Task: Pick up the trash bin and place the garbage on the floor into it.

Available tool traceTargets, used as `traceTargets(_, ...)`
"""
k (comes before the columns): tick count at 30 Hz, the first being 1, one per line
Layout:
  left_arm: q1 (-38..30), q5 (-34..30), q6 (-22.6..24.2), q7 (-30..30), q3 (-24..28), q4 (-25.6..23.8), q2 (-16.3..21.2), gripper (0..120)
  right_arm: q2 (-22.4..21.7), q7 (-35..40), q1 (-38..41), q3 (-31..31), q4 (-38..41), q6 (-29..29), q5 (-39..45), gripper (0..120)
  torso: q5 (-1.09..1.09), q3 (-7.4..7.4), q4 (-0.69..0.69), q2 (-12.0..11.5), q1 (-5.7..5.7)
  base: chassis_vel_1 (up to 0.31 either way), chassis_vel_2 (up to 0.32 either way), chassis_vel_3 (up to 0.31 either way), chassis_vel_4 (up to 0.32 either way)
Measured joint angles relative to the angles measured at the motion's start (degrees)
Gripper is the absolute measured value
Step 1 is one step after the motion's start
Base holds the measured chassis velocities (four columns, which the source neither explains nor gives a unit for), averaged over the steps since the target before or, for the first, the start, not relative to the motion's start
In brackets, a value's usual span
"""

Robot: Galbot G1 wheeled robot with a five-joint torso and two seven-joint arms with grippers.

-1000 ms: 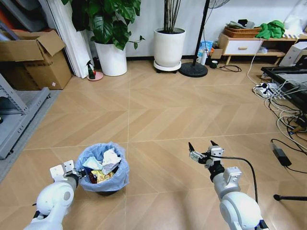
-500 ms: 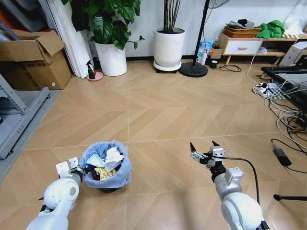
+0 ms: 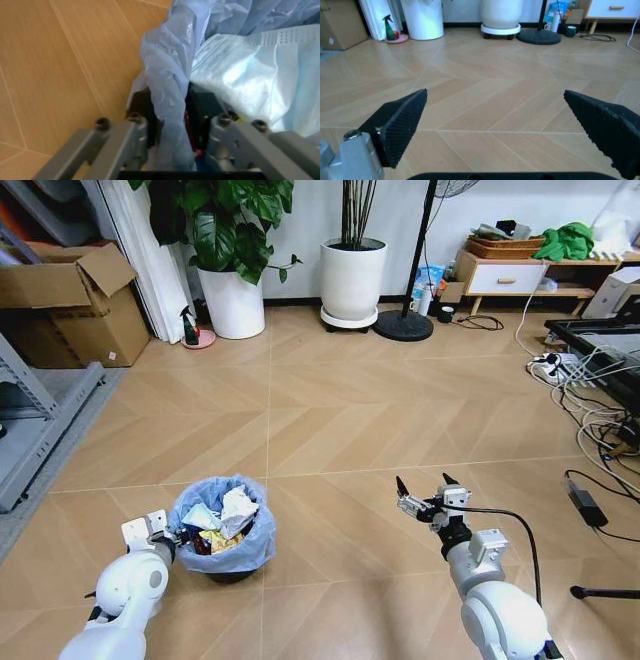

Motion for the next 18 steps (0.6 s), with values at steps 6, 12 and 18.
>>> traceTargets(6,-0.5,0.1,0.0,-0.2,0.1,0.2,0.1,52,0.0,0.0,0.0,0.0,-0.1,0.0,0.1,100,0.02,0.0,0.0,0.0,0.0,0.0,0.0,0.0,0.0)
traceTargets(12,-0.4,0.2,-0.3,-0.4,-0.2,-0.1,0.2,73,0.0,0.0,0.1,0.2,-0.1,0.0,0.3,100,0.01,0.0,0.0,0.0,0.0,0.0,0.0,0.0,0.0)
traceTargets(18,0.4,0.0,-0.7,-0.3,-0.9,-2.1,0.3,94,0.0,0.0,0.1,0.4,0.2,0.0,0.6,100,0.01,0.0,0.0,0.0,0.0,0.0,0.0,0.0,0.0)
